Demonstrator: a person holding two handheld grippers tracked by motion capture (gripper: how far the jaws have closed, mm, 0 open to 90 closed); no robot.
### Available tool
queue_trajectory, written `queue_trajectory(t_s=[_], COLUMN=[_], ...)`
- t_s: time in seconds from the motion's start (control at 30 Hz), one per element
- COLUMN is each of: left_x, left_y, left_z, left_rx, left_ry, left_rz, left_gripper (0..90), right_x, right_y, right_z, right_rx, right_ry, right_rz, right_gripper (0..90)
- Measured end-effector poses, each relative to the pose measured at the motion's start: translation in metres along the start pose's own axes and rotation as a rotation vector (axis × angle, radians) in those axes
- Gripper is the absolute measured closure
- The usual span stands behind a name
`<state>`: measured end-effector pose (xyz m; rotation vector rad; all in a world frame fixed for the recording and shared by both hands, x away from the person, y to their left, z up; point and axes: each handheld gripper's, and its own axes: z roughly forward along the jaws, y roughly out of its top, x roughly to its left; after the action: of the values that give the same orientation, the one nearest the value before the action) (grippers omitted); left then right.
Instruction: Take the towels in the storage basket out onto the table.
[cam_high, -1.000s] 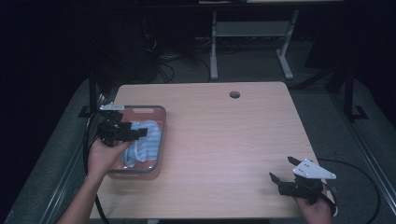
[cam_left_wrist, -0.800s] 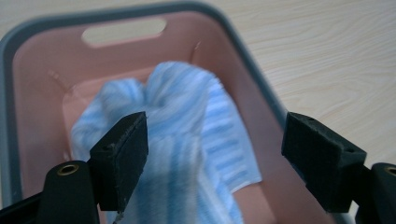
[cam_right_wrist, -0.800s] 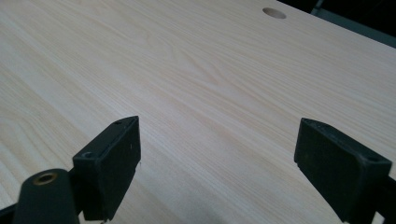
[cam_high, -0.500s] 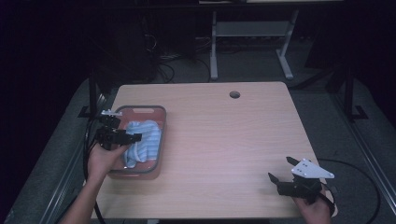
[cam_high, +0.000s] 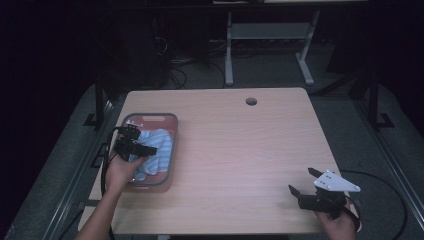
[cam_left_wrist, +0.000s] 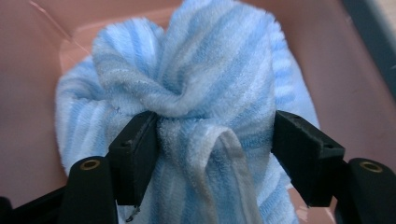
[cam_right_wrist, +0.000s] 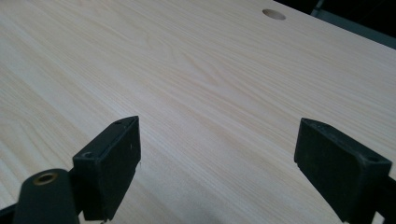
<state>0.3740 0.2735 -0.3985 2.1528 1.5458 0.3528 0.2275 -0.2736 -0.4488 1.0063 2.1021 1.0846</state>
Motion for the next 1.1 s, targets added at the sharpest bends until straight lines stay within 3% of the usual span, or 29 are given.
queue_trajectory(t_s=[0.17, 0.23, 0.33, 0.37, 0.4, 0.43, 0.47, 0.63, 0.73, 0.8, 0.87, 0.93, 1.1], left_x=[-0.007, -0.008, -0.012, -0.012, -0.016, -0.016, -0.02, -0.023, -0.02, -0.012, -0.009, -0.002, 0.004], left_y=[0.004, 0.004, 0.005, 0.005, 0.005, 0.005, 0.005, 0.005, 0.005, 0.003, 0.002, 0.0, -0.004], left_z=[0.012, 0.014, 0.022, 0.022, 0.026, 0.026, 0.029, 0.031, 0.027, 0.02, 0.016, 0.007, -0.009], left_rx=[0.073, 0.088, 0.127, 0.127, 0.137, 0.137, 0.146, 0.148, 0.139, 0.119, 0.105, 0.065, 0.028], left_ry=[0.051, 0.051, 0.1, 0.1, 0.137, 0.137, 0.175, 0.2, 0.179, 0.121, 0.101, 0.043, -0.005], left_rz=[0.023, 0.026, 0.071, 0.071, 0.113, 0.113, 0.148, 0.166, 0.163, 0.125, 0.113, 0.063, 0.035], left_gripper=[42.5, 45.0, 49.5, 51.3, 53.0, 54.3, 55.6, 64.5, 67.5, 72.0, 73.2, 75.0, 75.8], right_x=[0.0, 0.0, 0.0, 0.0, 0.001, 0.001, 0.001, 0.0, 0.0, -0.001, -0.002, -0.003, -0.002], right_y=[0.0, 0.0, 0.0, 0.0, 0.0, 0.0, 0.001, 0.0, 0.0, -0.001, -0.001, -0.002, 0.0], right_z=[0.0, 0.0, -0.001, -0.001, 0.0, 0.0, -0.001, -0.002, -0.003, -0.004, -0.004, -0.004, -0.003], right_rx=[0.0, -0.003, -0.002, -0.002, 0.0, 0.0, -0.001, -0.003, -0.004, -0.005, -0.005, -0.01, -0.011], right_ry=[0.002, 0.001, 0.002, 0.002, 0.004, 0.004, 0.004, 0.002, 0.001, 0.0, -0.002, -0.001, -0.001], right_rz=[0.004, 0.0, 0.001, 0.001, 0.004, 0.004, 0.006, 0.003, 0.007, 0.012, 0.015, 0.024, 0.017], right_gripper=[14.1, 14.2, 14.1, 14.1, 14.2, 14.2, 14.2, 14.2, 14.2, 14.2, 14.2, 14.2, 14.2])
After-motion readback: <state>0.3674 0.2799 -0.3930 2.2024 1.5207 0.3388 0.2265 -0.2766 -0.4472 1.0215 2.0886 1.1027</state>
